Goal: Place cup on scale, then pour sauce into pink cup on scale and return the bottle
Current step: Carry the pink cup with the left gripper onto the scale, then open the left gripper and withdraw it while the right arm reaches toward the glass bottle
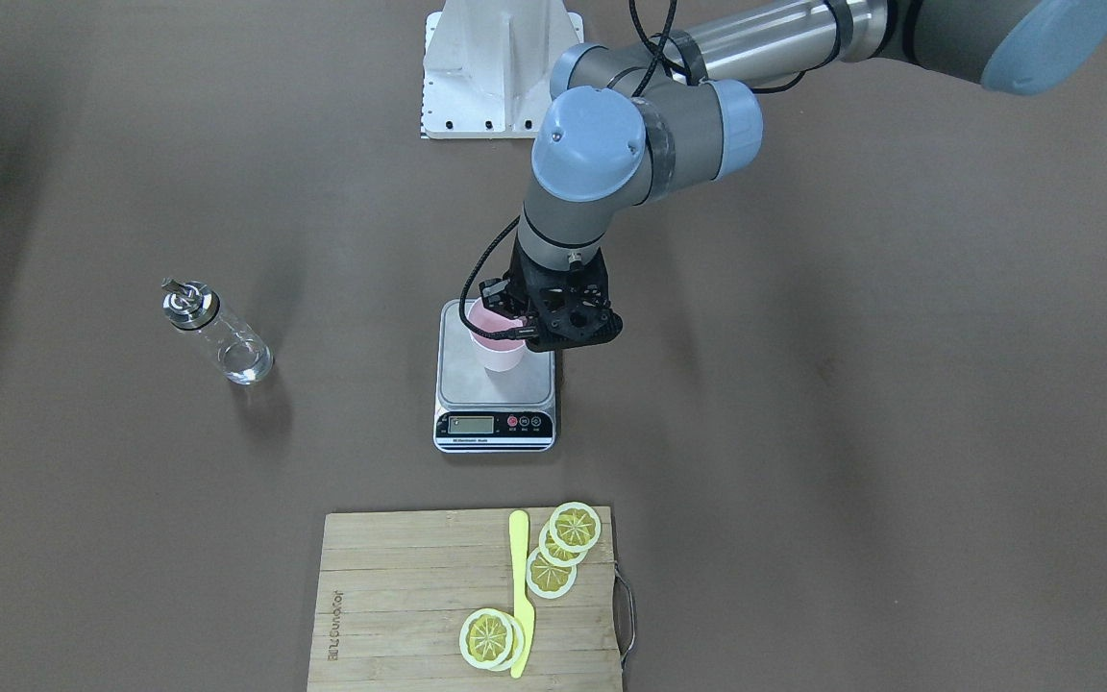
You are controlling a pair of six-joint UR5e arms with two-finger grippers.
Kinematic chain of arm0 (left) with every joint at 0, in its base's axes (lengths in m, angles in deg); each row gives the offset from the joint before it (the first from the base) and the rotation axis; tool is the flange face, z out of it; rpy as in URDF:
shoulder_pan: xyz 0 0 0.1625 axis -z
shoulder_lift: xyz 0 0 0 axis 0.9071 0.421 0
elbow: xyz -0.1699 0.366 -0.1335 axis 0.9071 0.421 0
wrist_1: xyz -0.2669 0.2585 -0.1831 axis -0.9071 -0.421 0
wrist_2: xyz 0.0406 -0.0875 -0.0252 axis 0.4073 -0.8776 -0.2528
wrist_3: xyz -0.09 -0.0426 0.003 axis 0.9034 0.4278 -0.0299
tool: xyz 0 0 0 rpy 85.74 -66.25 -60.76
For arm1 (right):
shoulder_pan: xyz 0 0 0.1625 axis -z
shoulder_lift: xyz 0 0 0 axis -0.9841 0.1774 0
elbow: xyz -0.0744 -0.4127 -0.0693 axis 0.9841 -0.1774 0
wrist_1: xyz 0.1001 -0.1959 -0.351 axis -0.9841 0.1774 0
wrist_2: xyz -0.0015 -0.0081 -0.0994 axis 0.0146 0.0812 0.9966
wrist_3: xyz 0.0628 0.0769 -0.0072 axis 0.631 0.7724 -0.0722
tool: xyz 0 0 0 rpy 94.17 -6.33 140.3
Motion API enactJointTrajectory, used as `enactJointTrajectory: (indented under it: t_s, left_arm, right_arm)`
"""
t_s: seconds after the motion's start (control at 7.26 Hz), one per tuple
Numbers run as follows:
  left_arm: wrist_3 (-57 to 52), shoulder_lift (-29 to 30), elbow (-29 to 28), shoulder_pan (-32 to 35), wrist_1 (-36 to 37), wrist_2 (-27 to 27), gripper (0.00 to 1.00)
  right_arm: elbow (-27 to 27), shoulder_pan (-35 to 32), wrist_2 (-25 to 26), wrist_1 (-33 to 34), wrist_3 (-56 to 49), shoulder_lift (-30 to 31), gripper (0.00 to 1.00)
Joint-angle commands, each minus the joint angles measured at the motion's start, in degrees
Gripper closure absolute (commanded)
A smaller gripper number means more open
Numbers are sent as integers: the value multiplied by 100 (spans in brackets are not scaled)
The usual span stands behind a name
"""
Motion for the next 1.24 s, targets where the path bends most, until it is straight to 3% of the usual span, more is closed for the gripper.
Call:
enactJointTrajectory:
  t_s: [0.0, 0.14, 0.28, 0.55, 0.83, 1.1]
  left_arm:
    - [-7, -31, -39, -108, -202, 119, 52]
    - [-25, -101, -39, -108, -360, 189, 4]
    - [-25, -258, 74, -91, -649, 225, 3]
    - [-60, -339, 496, 119, -582, 164, 3]
    - [-138, -1256, 1886, 208, -258, 163, 3]
    - [-183, -1420, 2316, 488, 182, -80, 4]
  right_arm:
    - [-11, 61, 19, -27, -16, 0, 0]
    - [-11, 88, 28, -27, -25, 0, 0]
    - [-11, 131, 28, -44, -34, 0, 1]
    - [-11, 438, 228, -944, -52, 26, 1]
    - [-11, 1008, 230, -1737, -8, 44, 1]
    - [-11, 1456, 204, -2492, 53, 53, 0]
